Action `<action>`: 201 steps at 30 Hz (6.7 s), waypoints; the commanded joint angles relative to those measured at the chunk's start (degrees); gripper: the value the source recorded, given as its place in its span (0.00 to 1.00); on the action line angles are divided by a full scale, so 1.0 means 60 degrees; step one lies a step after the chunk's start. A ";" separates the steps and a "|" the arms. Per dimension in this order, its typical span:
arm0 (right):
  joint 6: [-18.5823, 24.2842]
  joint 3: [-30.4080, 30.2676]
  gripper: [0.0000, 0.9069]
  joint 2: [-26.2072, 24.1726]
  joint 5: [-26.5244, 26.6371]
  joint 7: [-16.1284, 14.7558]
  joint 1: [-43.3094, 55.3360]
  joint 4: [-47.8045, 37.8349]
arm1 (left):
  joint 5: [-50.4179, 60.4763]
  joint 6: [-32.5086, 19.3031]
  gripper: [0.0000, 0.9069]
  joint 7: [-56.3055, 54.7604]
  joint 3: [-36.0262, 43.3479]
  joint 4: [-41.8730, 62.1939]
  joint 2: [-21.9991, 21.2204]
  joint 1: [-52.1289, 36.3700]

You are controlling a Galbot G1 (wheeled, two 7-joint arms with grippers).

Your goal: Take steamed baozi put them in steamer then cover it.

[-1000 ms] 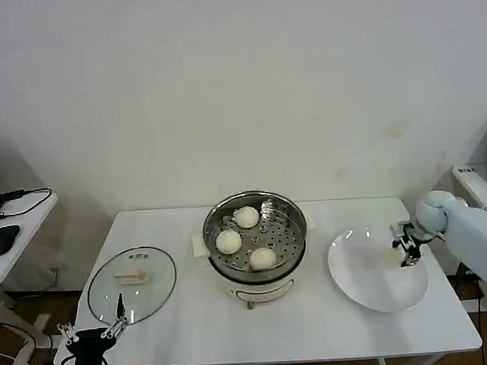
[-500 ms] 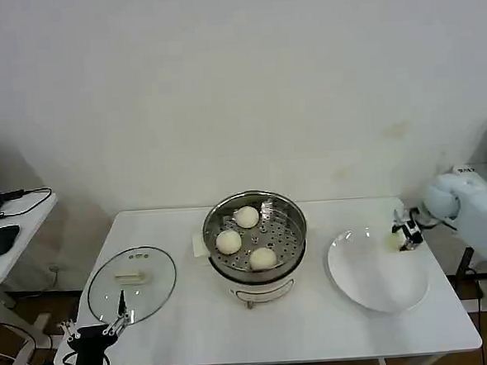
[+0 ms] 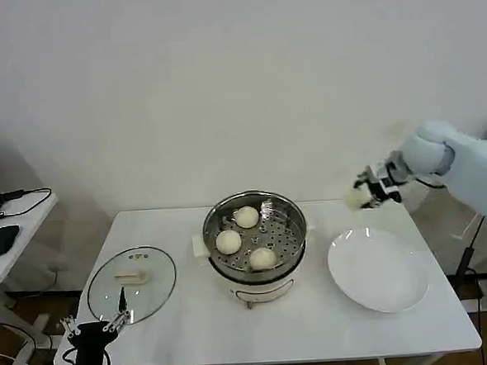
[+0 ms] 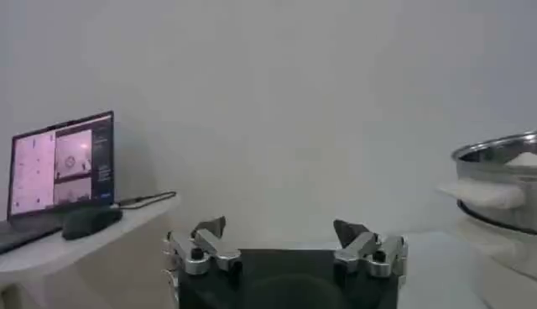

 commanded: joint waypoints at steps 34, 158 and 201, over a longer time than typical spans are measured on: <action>-0.4748 -0.2705 0.64 0.4224 0.5245 0.2736 0.0350 -0.0710 | -0.0110 -0.0218 1.00 0.0045 -0.0060 0.0274 -0.0037 -0.0235; 0.4602 2.0753 1.00 0.7029 0.3251 0.7301 -2.1457 0.4962 | 1.2258 0.1305 1.00 0.1114 0.0985 0.5235 0.1566 -0.3958; 0.4546 2.0677 1.00 0.7202 0.3315 0.7266 -2.1516 0.5007 | 1.2939 0.1040 0.00 0.0871 0.2123 0.7944 0.1058 -0.6493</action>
